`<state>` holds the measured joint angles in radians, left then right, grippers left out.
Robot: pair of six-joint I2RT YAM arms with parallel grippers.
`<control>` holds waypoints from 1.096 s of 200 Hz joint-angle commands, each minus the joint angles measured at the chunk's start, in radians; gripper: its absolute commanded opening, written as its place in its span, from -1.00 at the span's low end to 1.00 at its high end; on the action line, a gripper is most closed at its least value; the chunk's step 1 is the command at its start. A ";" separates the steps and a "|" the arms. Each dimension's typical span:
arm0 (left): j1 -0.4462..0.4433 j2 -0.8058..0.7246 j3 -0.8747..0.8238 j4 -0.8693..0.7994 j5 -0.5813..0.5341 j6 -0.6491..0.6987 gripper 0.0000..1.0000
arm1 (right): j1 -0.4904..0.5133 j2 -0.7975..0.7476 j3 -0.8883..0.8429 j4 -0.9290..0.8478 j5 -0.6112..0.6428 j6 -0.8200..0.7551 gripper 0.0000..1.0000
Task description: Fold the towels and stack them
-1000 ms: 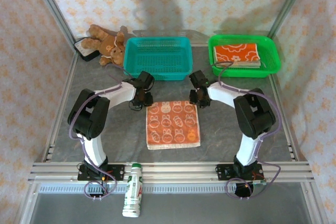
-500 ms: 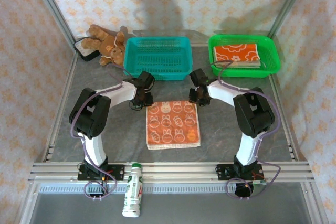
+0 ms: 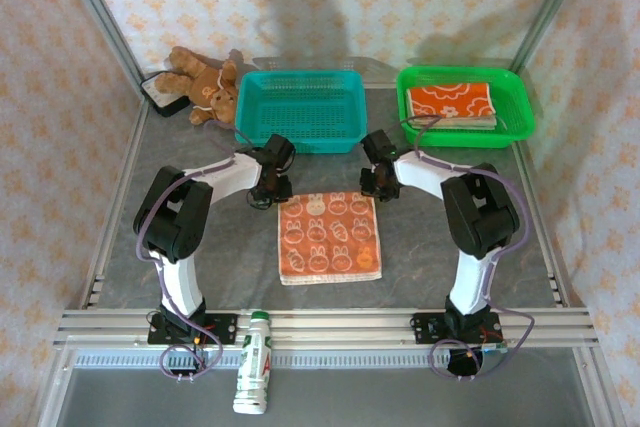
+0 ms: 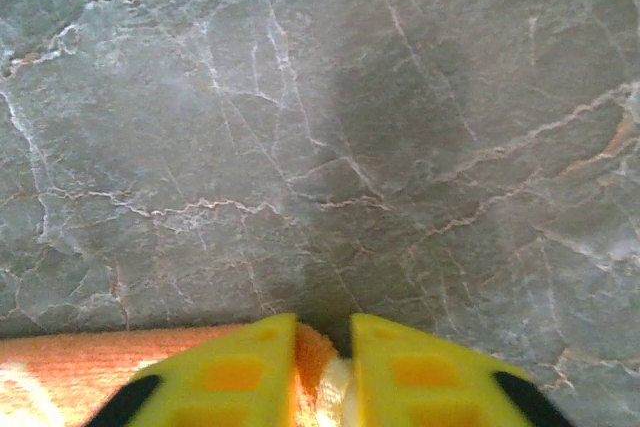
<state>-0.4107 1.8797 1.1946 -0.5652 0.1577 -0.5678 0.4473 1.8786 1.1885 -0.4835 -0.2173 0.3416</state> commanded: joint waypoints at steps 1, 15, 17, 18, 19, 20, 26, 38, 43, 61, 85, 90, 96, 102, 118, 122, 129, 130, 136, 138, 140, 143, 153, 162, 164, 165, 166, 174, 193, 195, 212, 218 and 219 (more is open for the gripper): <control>-0.010 0.068 0.008 0.031 0.027 0.019 -0.82 | 0.001 0.024 -0.015 0.005 -0.017 0.001 -0.86; -0.011 0.062 0.009 0.033 0.034 0.015 -1.00 | 0.001 0.008 -0.013 0.003 -0.019 -0.001 -1.00; -0.011 0.059 0.008 0.033 0.034 0.015 -1.00 | 0.001 0.005 -0.012 0.003 -0.019 -0.001 -1.00; -0.010 0.058 0.008 0.034 0.034 0.014 -1.00 | 0.003 0.003 -0.012 0.003 -0.020 -0.002 -1.00; -0.011 0.058 0.008 0.034 0.035 0.014 -1.00 | 0.002 0.002 -0.012 0.003 -0.020 -0.003 -1.00; -0.010 0.056 0.008 0.034 0.035 0.014 -1.00 | 0.002 0.000 -0.011 0.002 -0.020 -0.003 -1.00; -0.011 0.049 0.012 0.029 0.034 0.012 -1.00 | 0.002 -0.008 -0.006 0.000 -0.022 -0.007 -1.00; -0.011 0.036 0.014 0.025 0.032 0.012 -1.00 | 0.002 -0.024 0.009 -0.011 -0.021 -0.023 -1.00; -0.009 -0.002 0.018 0.021 0.030 0.011 -1.00 | 0.003 -0.030 0.018 -0.017 -0.018 -0.033 -1.00; -0.004 -0.047 0.039 0.000 0.015 0.023 -1.00 | 0.001 -0.049 0.055 -0.050 -0.007 -0.067 -1.00; 0.007 -0.091 0.073 -0.047 -0.017 0.066 -1.00 | 0.001 -0.085 0.072 -0.062 0.012 -0.083 -1.00; 0.008 -0.099 0.076 -0.053 -0.022 0.073 -1.00 | 0.002 -0.096 0.068 -0.058 0.013 -0.081 -1.00; 0.008 -0.109 0.076 -0.057 -0.028 0.079 -1.00 | 0.001 -0.108 0.063 -0.051 0.013 -0.080 -1.00; 0.009 -0.120 0.074 -0.056 -0.028 0.082 -1.00 | 0.001 -0.122 0.054 -0.043 0.012 -0.077 -1.00; 0.010 -0.150 0.053 -0.034 -0.006 0.088 -1.00 | 0.002 -0.163 0.022 -0.017 0.003 -0.068 -1.00; 0.009 -0.157 0.046 -0.030 -0.004 0.088 -1.00 | 0.001 -0.171 0.015 -0.012 0.000 -0.065 -1.00; 0.009 -0.168 0.035 -0.021 -0.002 0.086 -1.00 | 0.001 -0.190 -0.002 -0.001 -0.007 -0.064 -1.00; 0.009 -0.170 0.034 -0.019 -0.002 0.086 -1.00 | 0.001 -0.193 -0.006 0.001 -0.008 -0.063 -1.00; 0.009 -0.181 0.021 -0.012 -0.003 0.088 -1.00 | 0.002 -0.209 -0.022 0.012 -0.010 -0.062 -1.00; 0.010 -0.184 0.016 -0.009 -0.002 0.087 -1.00 | 0.002 -0.213 -0.029 0.015 -0.009 -0.060 -1.00; 0.010 -0.187 0.012 -0.007 -0.002 0.088 -1.00 | 0.001 -0.219 -0.035 0.018 -0.008 -0.060 -1.00; 0.009 -0.193 0.005 -0.004 -0.001 0.088 -1.00 | 0.002 -0.229 -0.044 0.024 -0.007 -0.060 -1.00; 0.009 -0.217 -0.020 0.010 -0.002 0.088 -1.00 | 0.001 -0.258 -0.076 0.045 -0.006 -0.059 -1.00; 0.009 -0.240 -0.047 0.024 0.000 0.088 -1.00 | 0.001 -0.284 -0.107 0.062 -0.013 -0.056 -1.00; 0.009 -0.245 -0.053 0.028 0.002 0.088 -1.00 | 0.002 -0.289 -0.113 0.066 -0.016 -0.056 -1.00; 0.009 -0.248 -0.057 0.031 0.002 0.088 -1.00 | 0.001 -0.291 -0.116 0.068 -0.017 -0.056 -1.00; 0.009 -0.252 -0.060 0.032 0.003 0.088 -1.00 | 0.001 -0.295 -0.121 0.069 -0.018 -0.054 -1.00; 0.009 -0.276 -0.087 0.050 0.010 0.088 -1.00 | 0.001 -0.317 -0.146 0.083 -0.027 -0.050 -1.00; 0.003 -0.332 -0.150 0.093 0.043 0.085 -1.00 | 0.004 -0.367 -0.212 0.121 -0.057 -0.039 -1.00; 0.001 -0.338 -0.157 0.095 0.044 0.085 -1.00 | 0.005 -0.376 -0.220 0.125 -0.059 -0.039 -1.00; -0.019 -0.384 -0.206 0.111 0.034 0.082 -1.00 | 0.023 -0.429 -0.281 0.153 -0.047 -0.033 -1.00; -0.026 -0.402 -0.226 0.117 0.029 0.079 -1.00 | 0.031 -0.450 -0.302 0.160 -0.042 -0.029 -1.00; -0.027 -0.406 -0.230 0.118 0.028 0.078 -1.00 | 0.032 -0.453 -0.306 0.162 -0.042 -0.029 -1.00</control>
<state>-0.4187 1.5463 1.0248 -0.4911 0.2020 -0.4957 0.4572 1.5085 0.9482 -0.3763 -0.2726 0.2947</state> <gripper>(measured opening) 0.047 0.042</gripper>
